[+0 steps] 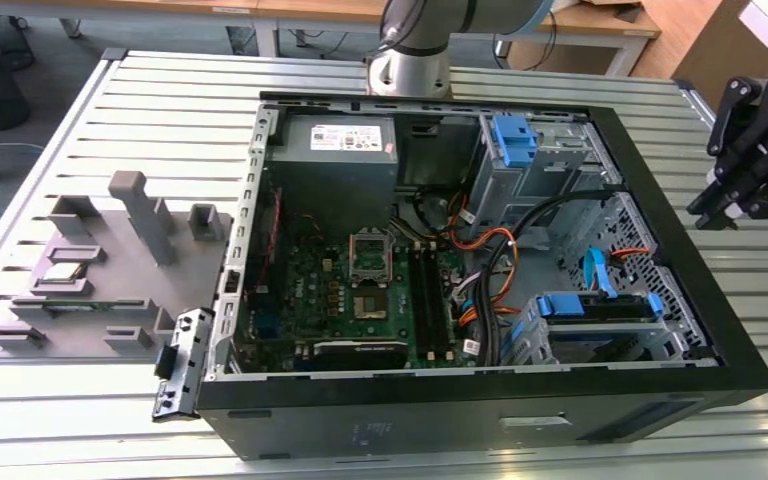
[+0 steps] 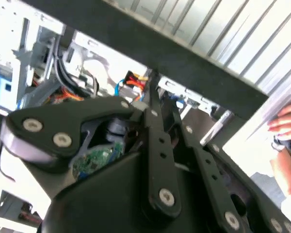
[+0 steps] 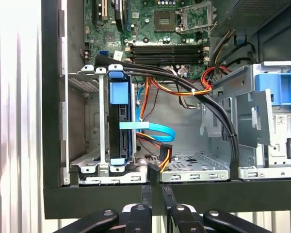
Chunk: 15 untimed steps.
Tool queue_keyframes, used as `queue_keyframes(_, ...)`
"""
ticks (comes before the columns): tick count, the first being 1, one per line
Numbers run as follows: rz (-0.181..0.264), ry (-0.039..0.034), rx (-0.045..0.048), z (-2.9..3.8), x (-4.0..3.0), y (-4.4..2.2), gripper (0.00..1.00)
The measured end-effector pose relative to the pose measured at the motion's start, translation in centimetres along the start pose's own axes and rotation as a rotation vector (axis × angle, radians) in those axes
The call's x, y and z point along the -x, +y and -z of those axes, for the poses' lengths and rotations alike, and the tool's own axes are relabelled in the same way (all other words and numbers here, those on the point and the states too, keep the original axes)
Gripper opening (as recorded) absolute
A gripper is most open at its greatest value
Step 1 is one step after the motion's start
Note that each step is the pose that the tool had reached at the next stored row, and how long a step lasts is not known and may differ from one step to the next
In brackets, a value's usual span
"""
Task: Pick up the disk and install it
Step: 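Insert the second disk wire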
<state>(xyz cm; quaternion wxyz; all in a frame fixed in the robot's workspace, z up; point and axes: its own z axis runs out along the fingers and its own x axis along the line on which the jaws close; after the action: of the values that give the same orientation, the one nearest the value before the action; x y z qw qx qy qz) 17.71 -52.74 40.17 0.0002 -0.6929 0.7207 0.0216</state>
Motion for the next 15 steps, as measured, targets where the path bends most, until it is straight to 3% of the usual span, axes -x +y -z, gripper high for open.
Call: queue_keyframes(15,0.0,0.0022,-0.0042,-0.21,0.0,0.01,0.24)
